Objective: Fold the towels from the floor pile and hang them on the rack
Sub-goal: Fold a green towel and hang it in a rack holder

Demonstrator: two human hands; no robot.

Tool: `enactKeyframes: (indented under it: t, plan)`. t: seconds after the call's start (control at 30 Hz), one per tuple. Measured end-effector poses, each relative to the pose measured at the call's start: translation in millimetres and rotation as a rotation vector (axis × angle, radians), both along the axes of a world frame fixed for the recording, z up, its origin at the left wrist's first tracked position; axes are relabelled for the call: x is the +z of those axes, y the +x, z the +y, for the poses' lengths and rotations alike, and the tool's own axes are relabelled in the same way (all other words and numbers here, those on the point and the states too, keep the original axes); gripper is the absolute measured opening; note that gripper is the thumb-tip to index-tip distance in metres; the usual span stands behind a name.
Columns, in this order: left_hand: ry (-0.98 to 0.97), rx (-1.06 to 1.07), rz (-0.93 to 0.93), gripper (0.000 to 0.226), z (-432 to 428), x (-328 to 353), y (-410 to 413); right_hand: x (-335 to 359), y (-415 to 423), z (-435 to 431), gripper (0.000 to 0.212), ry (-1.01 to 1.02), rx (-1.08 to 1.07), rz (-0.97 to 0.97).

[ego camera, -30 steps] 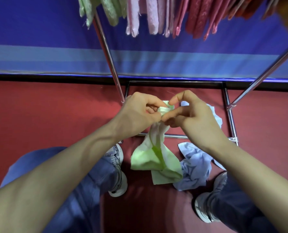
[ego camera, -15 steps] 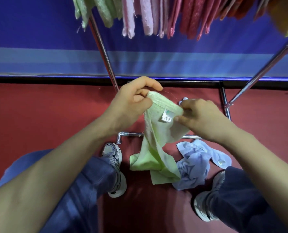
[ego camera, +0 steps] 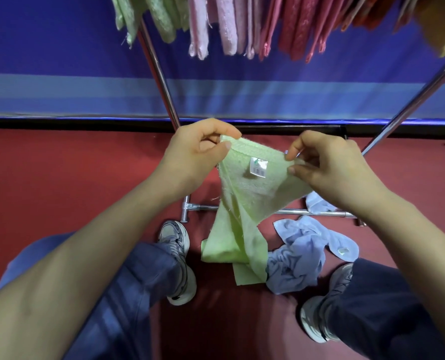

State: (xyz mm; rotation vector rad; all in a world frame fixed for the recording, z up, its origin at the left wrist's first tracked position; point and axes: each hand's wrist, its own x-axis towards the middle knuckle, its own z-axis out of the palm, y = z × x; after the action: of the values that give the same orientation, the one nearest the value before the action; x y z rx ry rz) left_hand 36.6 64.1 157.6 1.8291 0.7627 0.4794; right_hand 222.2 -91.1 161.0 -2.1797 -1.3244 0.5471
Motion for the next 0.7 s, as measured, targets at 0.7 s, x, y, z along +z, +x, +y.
enactKeyframes:
  t: [0.7]
  plan:
    - [0.297, -0.002, 0.138, 0.007, 5.7, -6.8, -4.1, 5.9, 2.2, -0.4, 0.01, 0.011, -0.058, -0.029]
